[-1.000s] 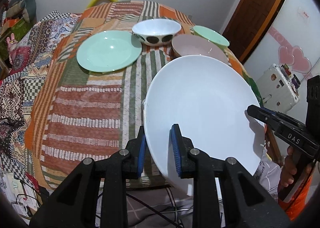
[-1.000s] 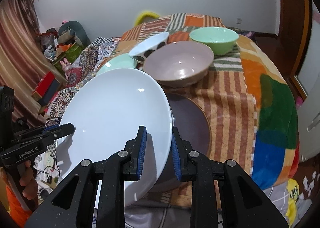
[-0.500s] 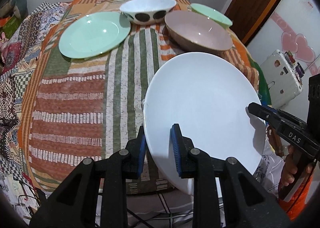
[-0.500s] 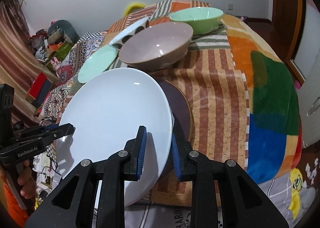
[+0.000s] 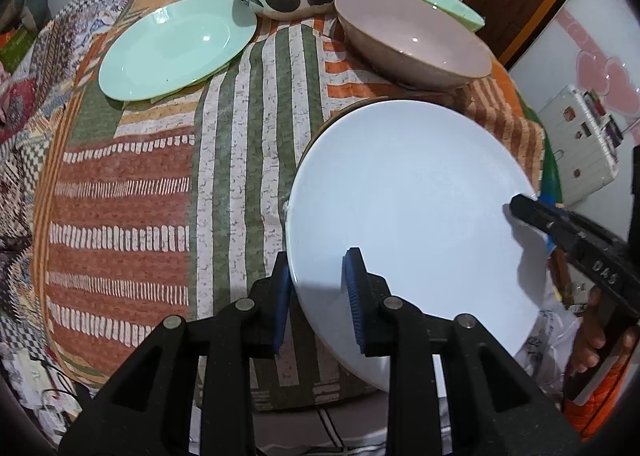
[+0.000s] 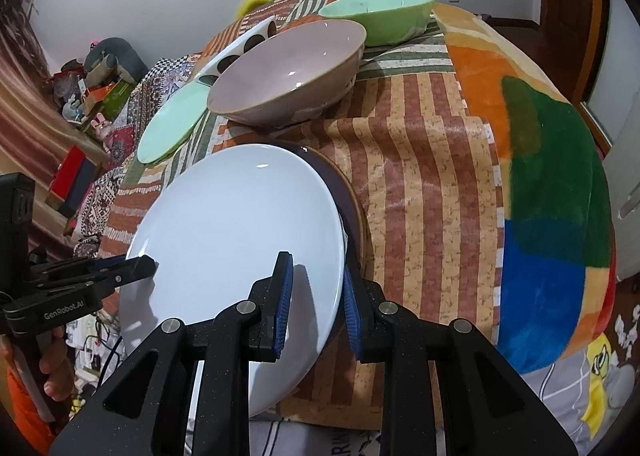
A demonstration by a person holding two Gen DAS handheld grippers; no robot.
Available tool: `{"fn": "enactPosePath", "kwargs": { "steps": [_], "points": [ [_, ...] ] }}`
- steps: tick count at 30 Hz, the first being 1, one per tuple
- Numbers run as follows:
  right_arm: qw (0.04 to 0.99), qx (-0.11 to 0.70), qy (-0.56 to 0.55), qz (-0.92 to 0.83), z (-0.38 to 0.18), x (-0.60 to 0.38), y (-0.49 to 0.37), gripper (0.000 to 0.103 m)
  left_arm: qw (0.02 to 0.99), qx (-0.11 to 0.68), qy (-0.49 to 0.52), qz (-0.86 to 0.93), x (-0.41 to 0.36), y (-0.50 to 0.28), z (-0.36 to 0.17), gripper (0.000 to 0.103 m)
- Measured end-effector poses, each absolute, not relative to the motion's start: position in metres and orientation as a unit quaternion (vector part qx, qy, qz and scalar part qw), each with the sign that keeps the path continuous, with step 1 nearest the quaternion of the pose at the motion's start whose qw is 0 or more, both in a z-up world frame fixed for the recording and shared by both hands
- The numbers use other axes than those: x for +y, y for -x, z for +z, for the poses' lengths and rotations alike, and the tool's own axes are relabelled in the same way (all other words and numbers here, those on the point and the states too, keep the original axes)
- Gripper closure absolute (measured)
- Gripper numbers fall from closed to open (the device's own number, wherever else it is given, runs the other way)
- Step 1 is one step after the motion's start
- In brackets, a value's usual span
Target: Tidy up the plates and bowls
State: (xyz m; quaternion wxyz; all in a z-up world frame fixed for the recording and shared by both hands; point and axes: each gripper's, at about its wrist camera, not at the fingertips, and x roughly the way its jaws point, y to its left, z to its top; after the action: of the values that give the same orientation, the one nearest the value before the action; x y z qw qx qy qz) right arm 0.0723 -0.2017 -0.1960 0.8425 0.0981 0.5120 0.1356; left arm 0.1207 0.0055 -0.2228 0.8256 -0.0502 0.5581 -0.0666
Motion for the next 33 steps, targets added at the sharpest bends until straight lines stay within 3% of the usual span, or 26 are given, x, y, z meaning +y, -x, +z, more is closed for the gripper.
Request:
{"fn": "enactPosePath", "kwargs": {
  "steps": [20,33],
  "points": [
    [0.858,0.498,-0.051,0.12,-0.193,-0.195,-0.08,0.078,0.825,0.558,0.056,-0.066,0.007,-0.131,-0.231,0.076],
    [0.868,0.485,-0.018,0.102,-0.181,-0.191,-0.074,0.078,0.851,0.523,0.019,-0.056,0.004,-0.12,-0.204,0.076]
  ]
}}
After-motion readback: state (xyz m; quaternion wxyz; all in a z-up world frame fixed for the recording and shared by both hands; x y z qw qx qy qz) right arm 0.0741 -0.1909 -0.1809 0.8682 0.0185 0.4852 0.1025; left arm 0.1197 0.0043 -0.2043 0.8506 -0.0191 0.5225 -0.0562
